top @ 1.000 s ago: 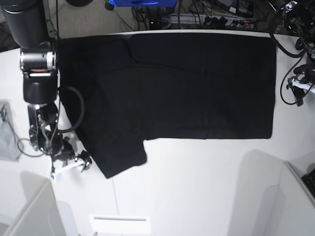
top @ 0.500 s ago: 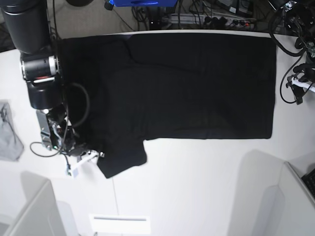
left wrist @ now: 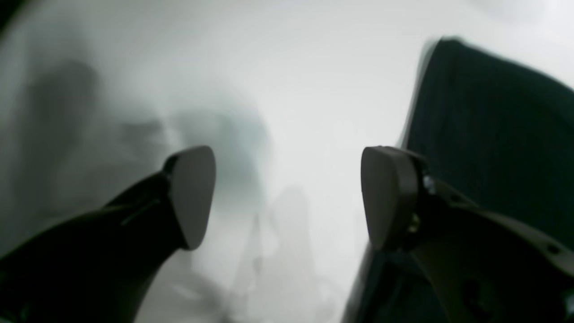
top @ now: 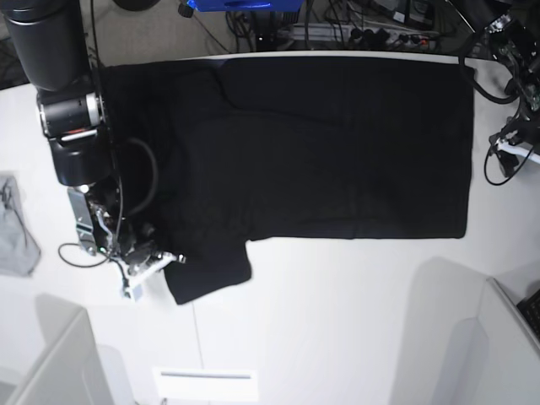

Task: Fold the T-shirt properly
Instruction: 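Move the left gripper to the opposite side edge of the shirt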

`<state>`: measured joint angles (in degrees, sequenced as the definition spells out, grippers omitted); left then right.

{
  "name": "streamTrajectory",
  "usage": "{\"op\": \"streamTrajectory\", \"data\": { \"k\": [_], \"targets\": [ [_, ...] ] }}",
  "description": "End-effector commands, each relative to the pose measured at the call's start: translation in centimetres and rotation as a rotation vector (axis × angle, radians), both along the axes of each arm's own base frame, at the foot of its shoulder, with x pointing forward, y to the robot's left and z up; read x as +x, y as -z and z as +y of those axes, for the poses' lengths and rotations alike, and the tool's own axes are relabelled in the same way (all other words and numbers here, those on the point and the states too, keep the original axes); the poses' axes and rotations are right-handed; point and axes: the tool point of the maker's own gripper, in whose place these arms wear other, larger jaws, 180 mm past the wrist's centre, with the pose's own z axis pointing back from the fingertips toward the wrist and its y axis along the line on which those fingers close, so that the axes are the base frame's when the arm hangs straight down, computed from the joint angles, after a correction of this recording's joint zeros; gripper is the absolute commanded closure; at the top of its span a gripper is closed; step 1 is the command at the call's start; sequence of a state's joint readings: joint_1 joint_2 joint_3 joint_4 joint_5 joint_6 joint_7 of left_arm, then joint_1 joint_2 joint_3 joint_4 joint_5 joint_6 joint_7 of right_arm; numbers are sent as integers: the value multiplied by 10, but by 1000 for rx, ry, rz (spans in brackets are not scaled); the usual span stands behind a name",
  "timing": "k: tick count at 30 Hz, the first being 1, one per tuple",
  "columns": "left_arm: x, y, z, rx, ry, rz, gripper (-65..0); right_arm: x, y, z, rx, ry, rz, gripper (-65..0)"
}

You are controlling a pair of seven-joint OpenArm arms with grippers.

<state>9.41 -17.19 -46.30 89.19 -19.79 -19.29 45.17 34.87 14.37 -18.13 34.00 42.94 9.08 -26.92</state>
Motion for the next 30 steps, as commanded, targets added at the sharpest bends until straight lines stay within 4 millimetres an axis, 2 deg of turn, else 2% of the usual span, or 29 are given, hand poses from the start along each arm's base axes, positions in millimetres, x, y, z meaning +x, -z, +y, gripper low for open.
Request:
{"op": "streamTrajectory", "data": {
  "k": [1,10,16,25,30],
  "targets": [
    [18,-22,11,43,19,-53,-487,10,-13,-3,-8,-9,-22,0],
    [80,-5,9,-36,71,-27,-487,9,-11,-3,-9,-8,-15,0],
    [119,9,-6,-109,106,2,-487,9,-11,-3,-8,-7,-16,0],
    [156,21,-29,-183,149,38,-487,8,-10,-3,-7,-7,-14,0],
    [161,28,-32,-220,137,52,-487,7,-10,-3,-5,-6,-11,0]
  ]
}}
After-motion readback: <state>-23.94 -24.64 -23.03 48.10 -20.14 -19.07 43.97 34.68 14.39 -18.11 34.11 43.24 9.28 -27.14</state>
